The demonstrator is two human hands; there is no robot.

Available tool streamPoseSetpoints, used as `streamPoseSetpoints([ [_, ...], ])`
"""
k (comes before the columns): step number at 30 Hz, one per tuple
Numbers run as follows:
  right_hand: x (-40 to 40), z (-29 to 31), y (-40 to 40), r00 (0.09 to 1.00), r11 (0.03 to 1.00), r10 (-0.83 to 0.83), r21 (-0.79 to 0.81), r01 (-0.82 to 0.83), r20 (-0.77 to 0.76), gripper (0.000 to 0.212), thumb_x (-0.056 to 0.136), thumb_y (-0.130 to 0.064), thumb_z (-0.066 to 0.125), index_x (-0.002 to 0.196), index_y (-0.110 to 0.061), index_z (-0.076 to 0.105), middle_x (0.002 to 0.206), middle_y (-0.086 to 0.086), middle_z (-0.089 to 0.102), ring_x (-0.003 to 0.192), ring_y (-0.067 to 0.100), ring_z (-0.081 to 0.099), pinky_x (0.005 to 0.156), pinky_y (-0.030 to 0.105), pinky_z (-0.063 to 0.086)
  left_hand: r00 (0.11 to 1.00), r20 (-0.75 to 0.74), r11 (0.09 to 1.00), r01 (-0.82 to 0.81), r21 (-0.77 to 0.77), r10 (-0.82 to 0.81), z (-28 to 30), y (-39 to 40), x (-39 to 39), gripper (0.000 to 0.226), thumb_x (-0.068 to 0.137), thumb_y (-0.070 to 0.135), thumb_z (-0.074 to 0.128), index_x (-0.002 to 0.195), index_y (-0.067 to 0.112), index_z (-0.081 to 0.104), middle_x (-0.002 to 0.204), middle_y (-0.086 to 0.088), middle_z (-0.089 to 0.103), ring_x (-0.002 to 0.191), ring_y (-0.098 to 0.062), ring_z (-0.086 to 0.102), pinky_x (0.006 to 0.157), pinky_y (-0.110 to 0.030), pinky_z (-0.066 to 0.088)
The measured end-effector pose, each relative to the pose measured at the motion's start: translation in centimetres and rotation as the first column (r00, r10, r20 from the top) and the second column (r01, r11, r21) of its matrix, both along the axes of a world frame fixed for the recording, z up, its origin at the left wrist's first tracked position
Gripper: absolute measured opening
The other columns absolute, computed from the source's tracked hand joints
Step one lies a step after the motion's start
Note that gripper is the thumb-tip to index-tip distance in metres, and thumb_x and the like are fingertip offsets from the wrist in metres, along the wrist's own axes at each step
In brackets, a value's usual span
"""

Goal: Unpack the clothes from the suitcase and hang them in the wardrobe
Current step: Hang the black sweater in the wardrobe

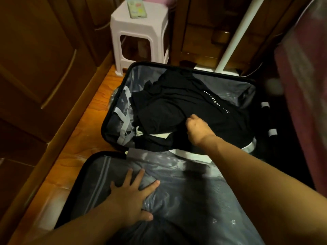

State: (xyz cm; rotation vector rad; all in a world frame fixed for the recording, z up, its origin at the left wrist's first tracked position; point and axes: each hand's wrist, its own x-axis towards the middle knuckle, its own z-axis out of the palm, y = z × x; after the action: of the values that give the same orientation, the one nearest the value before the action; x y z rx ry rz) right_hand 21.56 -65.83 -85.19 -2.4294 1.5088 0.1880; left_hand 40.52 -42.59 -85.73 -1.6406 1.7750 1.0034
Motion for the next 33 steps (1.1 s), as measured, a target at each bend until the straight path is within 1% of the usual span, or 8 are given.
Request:
streamPoseSetpoints([
  [6, -2.9, 4.9, 4.1, 0.95, 0.957, -0.288, 0.065, 0.282, 0.123, 0.035, 0.087, -0.001, 0.053, 0.12, -0.009, 0.059, 0.115, 0.022, 0.058, 0.107, 0.044, 0.058, 0.091, 0.042, 0.047, 0.995, 0.069, 0.998, -0.067, -0.013, 0.068, 0.4, 0.3, -1.0, 0.094, 0.088, 0.068, 0.056, 0.148, 0.061, -0.015, 0.161, 0.004, -0.035, 0.149, -0.037, -0.027, 0.116, -0.07, 0.008],
  [10, -9.2, 11.0, 12.3, 0.831, 0.858, -0.501, 0.267, 0.439, 0.242, 0.032, 0.089, 0.0, 0.055, 0.112, -0.013, 0.074, 0.11, 0.018, 0.066, 0.108, 0.036, 0.062, 0.095, 0.035, 0.047, 0.913, -0.097, 0.918, -0.397, 0.02, 0.397, 6.5, 3.4, -5.0, 0.072, 0.099, 0.043, 0.055, 0.158, 0.045, 0.013, 0.169, 0.0, -0.011, 0.155, -0.029, -0.006, 0.125, -0.045, 0.014],
  [14, -12.3, 22.8, 21.0, 0.67, 0.755, -0.648, 0.424, 0.5, 0.363, 0.032, 0.091, 0.002, 0.058, 0.083, -0.026, 0.071, 0.086, -0.003, 0.065, 0.081, 0.01, 0.062, 0.075, 0.028, 0.048, 0.608, -0.404, 0.696, -0.709, 0.11, 0.683, 18.8, 8.8, -9.0, 0.069, 0.095, 0.025, 0.067, 0.156, 0.025, 0.034, 0.161, 0.0, 0.026, 0.149, -0.016, 0.027, 0.115, -0.016, 0.018],
  [19, -12.7, 42.5, 30.6, 0.566, 0.633, -0.759, 0.57, 0.524, 0.322, 0.019, 0.095, -0.003, 0.057, 0.1, -0.014, 0.072, 0.103, 0.008, 0.062, 0.09, 0.015, 0.058, 0.078, 0.021, 0.04, 0.491, -0.401, 0.607, -0.757, 0.243, 0.773, 38.9, 13.6, -9.8, 0.062, 0.095, 0.021, 0.069, 0.15, 0.027, 0.041, 0.143, -0.007, 0.055, 0.117, -0.013, 0.056, 0.088, -0.014, 0.042],
  [25, -10.8, 63.5, 37.8, 0.262, 0.63, -0.777, 0.699, 0.339, 0.572, 0.024, 0.096, 0.006, 0.054, 0.091, -0.011, 0.07, 0.092, 0.006, 0.071, 0.087, 0.017, 0.069, 0.083, 0.035, 0.056, 0.644, -0.613, 0.826, -0.564, 0.024, 0.457, 57.0, 15.1, -12.9, 0.1, 0.082, 0.035, 0.082, 0.157, 0.045, 0.017, 0.159, 0.019, 0.002, 0.143, -0.006, 0.02, 0.118, -0.032, 0.027],
  [27, -10.9, 68.1, 38.9, 0.193, 0.666, -0.737, 0.648, 0.371, 0.648, 0.023, 0.094, 0.007, 0.056, 0.089, -0.01, 0.07, 0.088, 0.008, 0.07, 0.082, 0.019, 0.067, 0.078, 0.03, 0.055, 0.648, -0.691, 0.848, -0.521, -0.095, 0.321, 60.6, 13.9, -14.2, 0.07, 0.085, 0.027, 0.078, 0.147, 0.032, 0.046, 0.159, 0.006, 0.027, 0.14, -0.009, 0.036, 0.119, -0.035, 0.032],
  [29, -12.1, 71.2, 39.9, 0.009, 0.609, -0.73, 0.643, 0.464, 0.684, 0.022, 0.093, 0.008, 0.056, 0.092, -0.008, 0.071, 0.089, 0.008, 0.072, 0.084, 0.016, 0.069, 0.077, 0.026, 0.055, 0.705, -0.685, 0.883, -0.424, -0.202, 0.182, 64.2, 12.2, -15.6, 0.039, 0.088, 0.024, 0.073, 0.127, 0.026, 0.065, 0.129, -0.004, 0.065, 0.119, -0.021, 0.062, 0.103, -0.042, 0.05],
  [33, -17.4, 74.6, 44.7, -0.183, 0.456, -0.698, 0.627, 0.632, 0.692, 0.028, 0.094, -0.003, 0.063, 0.118, -0.018, 0.064, 0.109, 0.0, 0.068, 0.094, 0.009, 0.065, 0.075, 0.017, 0.051, 0.743, -0.67, 0.938, -0.235, -0.254, 0.005, 72.9, 10.6, -19.5, 0.012, 0.086, 0.029, 0.076, 0.096, 0.023, 0.074, 0.091, -0.001, 0.075, 0.09, -0.021, 0.069, 0.077, -0.034, 0.054],
])
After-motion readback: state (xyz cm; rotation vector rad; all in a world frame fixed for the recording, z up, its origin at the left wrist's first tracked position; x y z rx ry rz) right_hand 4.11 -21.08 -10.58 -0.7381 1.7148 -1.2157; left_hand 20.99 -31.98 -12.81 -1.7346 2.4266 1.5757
